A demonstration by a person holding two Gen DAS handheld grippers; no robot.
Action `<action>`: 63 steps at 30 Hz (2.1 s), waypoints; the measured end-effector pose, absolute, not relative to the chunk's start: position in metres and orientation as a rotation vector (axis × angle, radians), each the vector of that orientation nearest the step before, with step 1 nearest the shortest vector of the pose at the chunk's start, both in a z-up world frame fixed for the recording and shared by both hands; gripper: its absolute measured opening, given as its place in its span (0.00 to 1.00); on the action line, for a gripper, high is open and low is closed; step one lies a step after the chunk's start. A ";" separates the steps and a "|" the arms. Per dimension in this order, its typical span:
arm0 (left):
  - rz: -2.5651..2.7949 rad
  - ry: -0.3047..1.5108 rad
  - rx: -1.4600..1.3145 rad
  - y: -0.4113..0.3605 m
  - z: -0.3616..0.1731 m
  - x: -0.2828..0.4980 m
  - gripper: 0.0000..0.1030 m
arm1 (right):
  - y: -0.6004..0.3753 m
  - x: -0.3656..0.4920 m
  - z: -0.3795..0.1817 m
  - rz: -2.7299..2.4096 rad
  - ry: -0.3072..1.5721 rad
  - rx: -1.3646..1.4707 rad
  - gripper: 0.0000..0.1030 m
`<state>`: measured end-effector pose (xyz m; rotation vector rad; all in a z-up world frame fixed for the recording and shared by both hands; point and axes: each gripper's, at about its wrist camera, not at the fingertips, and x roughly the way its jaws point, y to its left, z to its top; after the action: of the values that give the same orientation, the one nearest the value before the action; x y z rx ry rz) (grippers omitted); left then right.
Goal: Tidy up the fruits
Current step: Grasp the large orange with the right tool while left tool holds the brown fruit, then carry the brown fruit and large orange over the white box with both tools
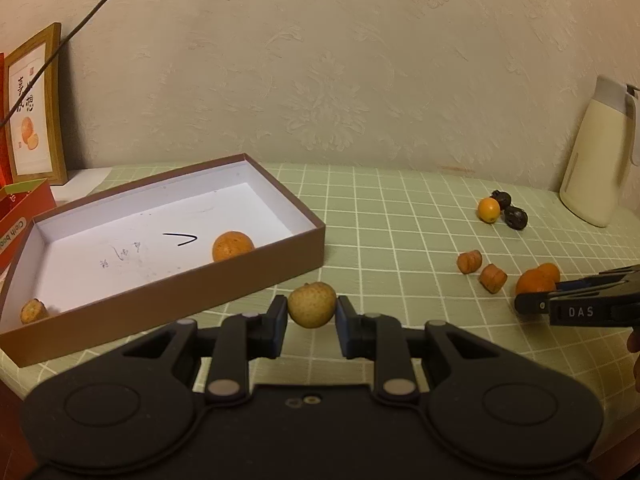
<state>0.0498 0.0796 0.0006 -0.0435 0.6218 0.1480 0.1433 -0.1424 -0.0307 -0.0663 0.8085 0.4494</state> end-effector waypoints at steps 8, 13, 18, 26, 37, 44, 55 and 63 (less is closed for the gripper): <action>0.191 0.608 -0.059 0.101 0.005 0.041 0.16 | -0.128 0.146 -0.018 0.475 0.755 -0.050 0.39; 0.237 0.608 -0.065 0.118 0.004 0.033 0.16 | -0.111 0.149 -0.013 0.504 0.734 -0.041 0.39; 0.283 0.601 -0.074 0.138 0.006 0.023 0.16 | -0.088 0.147 -0.009 0.547 0.715 -0.044 0.39; 0.328 0.574 -0.092 0.159 0.012 0.018 0.16 | -0.062 0.146 -0.005 0.598 0.669 -0.052 0.39; 0.413 0.541 -0.088 0.192 0.020 0.010 0.16 | -0.026 0.142 0.012 0.679 0.575 -0.025 0.39; 0.466 0.529 -0.094 0.215 0.024 0.006 0.16 | 0.000 0.143 0.016 0.731 0.555 -0.019 0.39; 0.518 0.484 -0.132 0.236 0.036 0.011 0.16 | 0.052 0.145 0.021 0.807 0.521 -0.033 0.39; 0.552 0.510 -0.137 0.246 0.023 0.016 0.16 | 0.070 0.144 0.015 0.835 0.513 -0.048 0.39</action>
<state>0.0157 0.2457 0.0233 -0.1369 0.5098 0.5523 0.1435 0.0702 0.0149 -0.0485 0.5128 0.8350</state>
